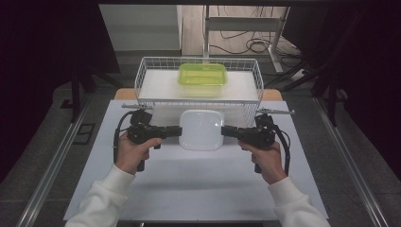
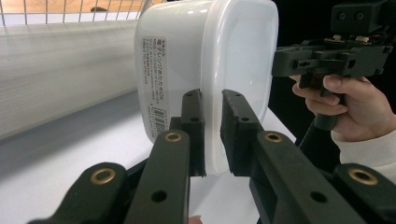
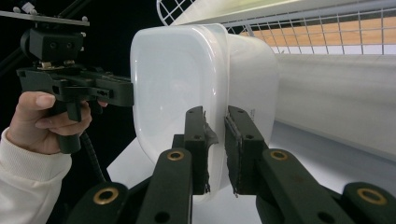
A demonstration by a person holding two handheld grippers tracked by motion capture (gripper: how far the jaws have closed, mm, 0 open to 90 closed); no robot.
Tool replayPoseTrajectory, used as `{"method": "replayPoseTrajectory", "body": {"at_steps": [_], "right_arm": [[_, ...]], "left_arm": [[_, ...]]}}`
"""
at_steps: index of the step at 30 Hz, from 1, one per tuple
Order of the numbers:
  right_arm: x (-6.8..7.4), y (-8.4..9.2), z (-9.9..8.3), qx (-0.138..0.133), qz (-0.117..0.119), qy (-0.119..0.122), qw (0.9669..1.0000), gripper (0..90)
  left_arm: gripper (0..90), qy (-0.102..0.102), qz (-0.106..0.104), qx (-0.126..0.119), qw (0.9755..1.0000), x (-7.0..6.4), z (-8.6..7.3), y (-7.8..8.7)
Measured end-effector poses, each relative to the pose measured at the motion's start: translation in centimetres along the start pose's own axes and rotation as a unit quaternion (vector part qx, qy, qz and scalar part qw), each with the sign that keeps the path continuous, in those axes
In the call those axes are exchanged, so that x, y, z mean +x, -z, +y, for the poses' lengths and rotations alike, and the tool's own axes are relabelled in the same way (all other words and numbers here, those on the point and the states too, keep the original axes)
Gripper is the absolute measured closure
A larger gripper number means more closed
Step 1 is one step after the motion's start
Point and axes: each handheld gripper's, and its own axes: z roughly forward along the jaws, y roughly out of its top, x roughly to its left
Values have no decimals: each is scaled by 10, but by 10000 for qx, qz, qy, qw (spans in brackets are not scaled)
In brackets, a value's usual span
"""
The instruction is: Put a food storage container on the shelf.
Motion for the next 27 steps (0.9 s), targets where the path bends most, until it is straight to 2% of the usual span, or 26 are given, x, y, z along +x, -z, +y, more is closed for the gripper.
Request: {"method": "replayPoseTrajectory", "body": {"at_steps": [13, 27], "right_arm": [[12, 2, 20, -61, 1, 177, 9998, 790], [18, 2, 51, -108, 40, 298, 9995, 795]], "left_arm": [[800, -79, 72, -131, 9999, -5, 16, 10], [792, -125, 99, -226, 9996, 0, 45, 15]]}}
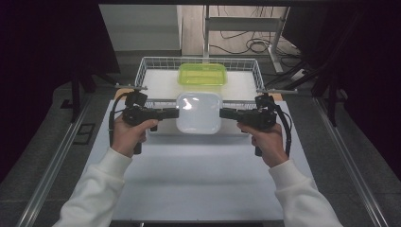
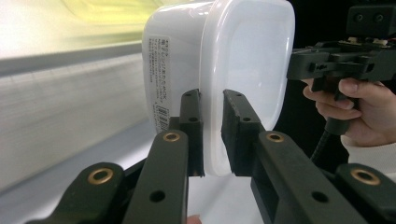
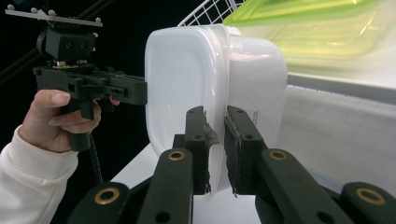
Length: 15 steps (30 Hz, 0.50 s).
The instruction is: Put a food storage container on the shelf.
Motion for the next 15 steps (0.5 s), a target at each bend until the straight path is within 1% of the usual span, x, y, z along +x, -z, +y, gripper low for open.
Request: {"method": "replayPoseTrajectory", "body": {"at_steps": [6, 15], "right_arm": [[-1, -1, 11, -24, -17, 12, 10000, 796], [0, -1, 26, -108, -18, 77, 9999, 796]], "left_arm": [[791, -48, 22, -19, 10000, 2, 12, 0], [790, -83, 30, -132, 9999, 1, 27, 2]]}}
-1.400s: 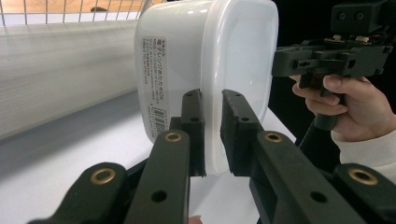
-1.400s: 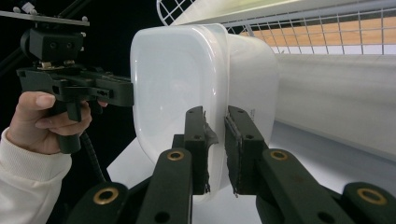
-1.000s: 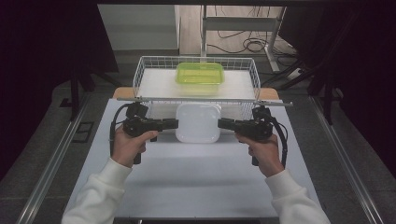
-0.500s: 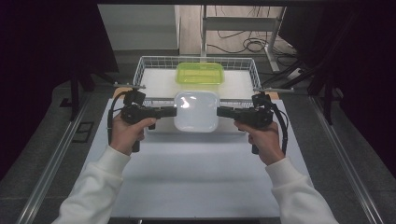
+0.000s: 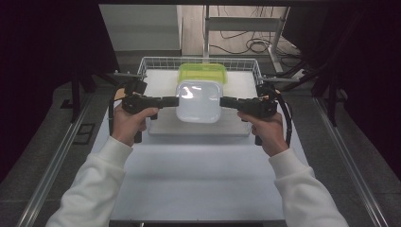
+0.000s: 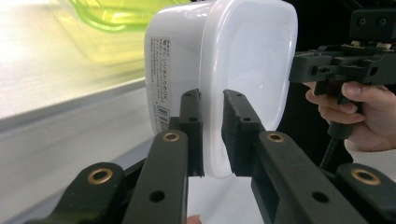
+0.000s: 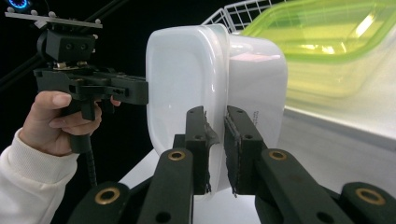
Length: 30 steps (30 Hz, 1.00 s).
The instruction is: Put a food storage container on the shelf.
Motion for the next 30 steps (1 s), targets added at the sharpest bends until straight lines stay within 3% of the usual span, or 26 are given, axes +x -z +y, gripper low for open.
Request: {"method": "replayPoseTrajectory", "body": {"at_steps": [15, 30], "right_arm": [[-4, 0, 32, -124, 21, 34, 9999, 797], [-22, -5, 68, -128, 9, -85, 9999, 798]], "left_arm": [[788, -21, 37, -123, 9999, 2, 36, -1], [788, -31, 61, -73, 9999, 12, 74, -12]]}}
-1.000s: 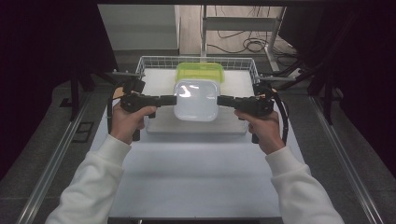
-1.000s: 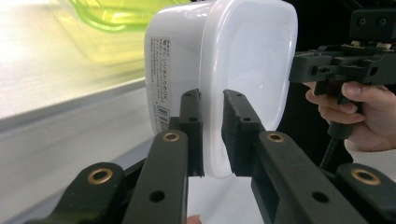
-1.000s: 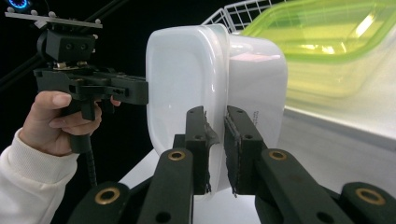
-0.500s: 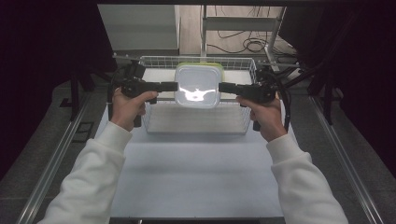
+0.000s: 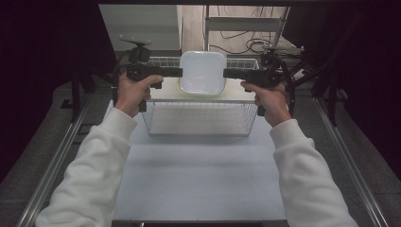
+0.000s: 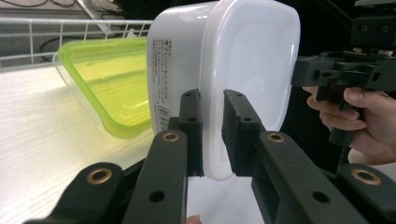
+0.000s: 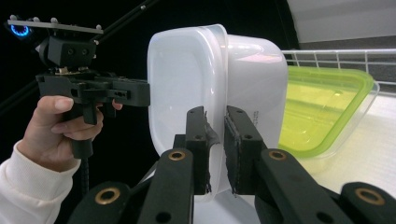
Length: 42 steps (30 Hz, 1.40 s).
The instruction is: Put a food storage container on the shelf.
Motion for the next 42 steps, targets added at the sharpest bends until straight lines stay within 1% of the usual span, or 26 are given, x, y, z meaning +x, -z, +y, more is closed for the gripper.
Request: {"method": "replayPoseTrajectory", "body": {"at_steps": [2, 6, 7, 9, 10, 15, 16, 17, 20, 22, 24, 25, 27, 29, 31, 33, 36, 38, 40, 42], "right_arm": [[-3, -1, 3, -33, 19, 13, 10000, 798], [-5, -3, 10, -65, 40, -49, 10000, 798], [-6, -3, 11, -73, 45, -62, 9999, 798], [-8, -4, 14, -67, 41, -96, 9999, 799], [-9, -4, 15, -81, 43, -91, 9999, 799], [-13, -9, 24, -25, 29, -174, 9998, 799], [-14, -10, 25, -33, 30, -197, 9998, 799], [-16, -12, 28, 8, 9, -258, 9997, 799], [-21, -16, 32, 56, 53, -401, 9992, 799], [-22, -19, 34, 123, 57, -466, 9988, 800], [-24, -20, 36, 146, 80, -494, 9986, 801], [-26, -21, 36, 161, 110, -540, 9984, 801], [-28, -23, 35, 203, 92, -600, 9979, 801], [-33, -26, 35, 187, 87, -686, 9974, 802], [-34, -27, 36, 188, 72, -735, 9971, 802], [-35, -28, 39, 204, 62, -755, 9969, 801], [-35, -30, 43, 250, -13, -788, 9966, 801], [-36, -32, 45, 284, -63, -860, 9959, 799], [-39, -34, 46, 299, -81, -960, 9949, 796], [-43, -36, 47, 320, -126, -1077, 9936, 791]], "left_arm": [[788, 16, -17, -2, 10000, 1, 4, -1], [788, 85, -33, -14, 10000, 4, 9, -2], [788, 58, -44, -14, 10000, 5, 11, -3], [788, 100, -33, -10, 9999, 6, 13, -4], [789, 80, -22, -13, 10000, 7, 14, -5], [788, 184, -13, 17, 9998, 13, 22, -7], [788, 280, -27, 67, 9996, 16, 25, -10], [788, 326, -17, 76, 9994, 18, 28, -10], [787, 347, 41, 124, 9993, 21, 32, -11], [786, 412, 11, 158, 9990, 24, 32, -12], [785, 532, -16, 159, 9985, 28, 32, -14], [784, 566, 4, 192, 9982, 30, 32, -16], [783, 617, 26, 226, 9978, 32, 33, -19], [783, 661, 37, 255, 9975, 34, 34, -20], [783, 752, -2, 234, 9969, 37, 35, -21], [783, 790, -2, 262, 9965, 38, 36, -22], [783, 836, 17, 292, 9961, 41, 39, -22], [784, 961, -62, 286, 9949, 44, 40, -23], [788, 1043, -163, 276, 9940, 48, 41, -23], [791, 1184, -265, 269, 9923, 52, 43, -25]]}}
